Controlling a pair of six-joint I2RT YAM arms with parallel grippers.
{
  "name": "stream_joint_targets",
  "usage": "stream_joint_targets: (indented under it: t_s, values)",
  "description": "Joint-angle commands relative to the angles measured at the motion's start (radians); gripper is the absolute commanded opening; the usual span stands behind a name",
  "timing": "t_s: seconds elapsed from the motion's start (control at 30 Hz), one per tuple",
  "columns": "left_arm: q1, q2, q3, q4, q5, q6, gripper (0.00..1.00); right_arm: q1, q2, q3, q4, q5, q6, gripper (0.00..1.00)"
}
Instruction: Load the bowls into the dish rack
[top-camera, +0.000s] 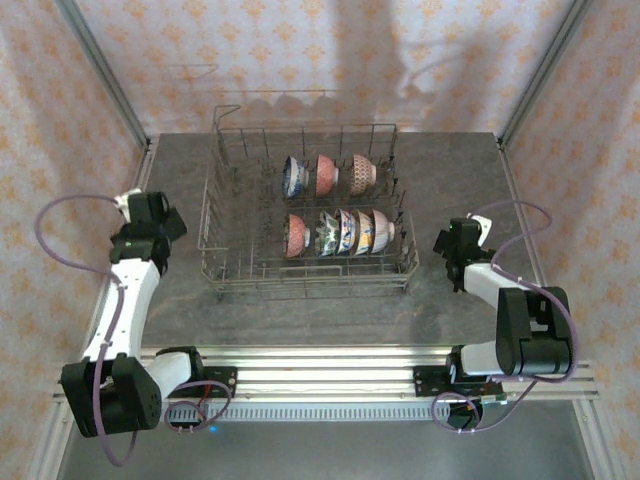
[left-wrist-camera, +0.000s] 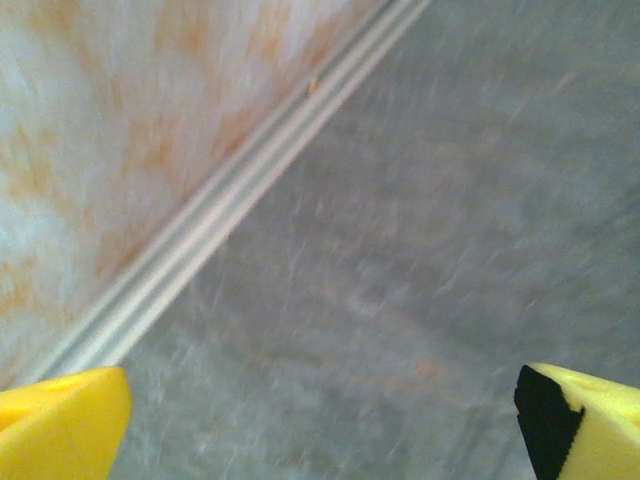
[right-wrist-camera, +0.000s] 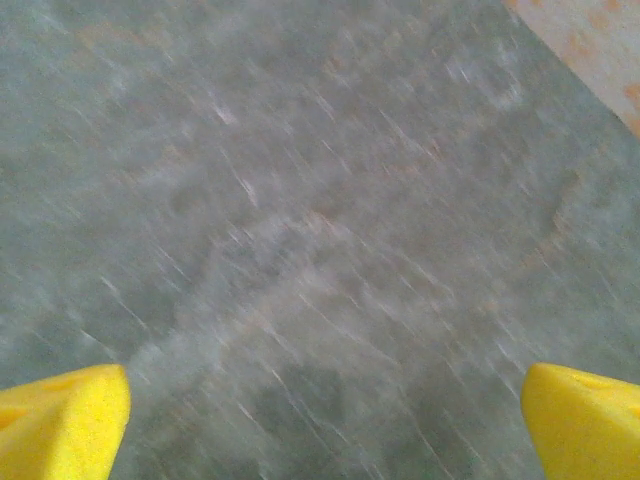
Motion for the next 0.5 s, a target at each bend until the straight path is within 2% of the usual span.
stream_joint_targets:
  t_s: [0.0, 0.17, 0.23, 0.33, 0.4, 0.47]
  values:
    - [0.004, -0.010, -0.141, 0.306, -0.047, 0.008, 0.99, 0.009, 0.029, -0.007, 0.318, -0.066, -0.053, 0.99]
    - [-0.136, 0.043, -0.362, 0.693, -0.119, 0.147, 0.99, 0.050, 0.169, -0.118, 0.673, -0.112, -0.142, 0.99]
    - [-0.152, 0.074, -0.417, 0.824, -0.099, 0.131, 0.99, 0.054, 0.141, -0.090, 0.568, -0.127, -0.144, 0.99]
    - [-0.176, 0.126, -0.433, 0.958, -0.062, 0.157, 0.99, 0.053, 0.146, -0.089, 0.574, -0.128, -0.144, 0.99]
    - [-0.189, 0.164, -0.478, 1.131, -0.025, 0.183, 0.99, 0.054, 0.151, -0.094, 0.593, -0.126, -0.146, 0.99]
    - [-0.193, 0.196, -0.496, 1.229, -0.009, 0.188, 0.99, 0.052, 0.151, -0.089, 0.585, -0.129, -0.143, 0.99]
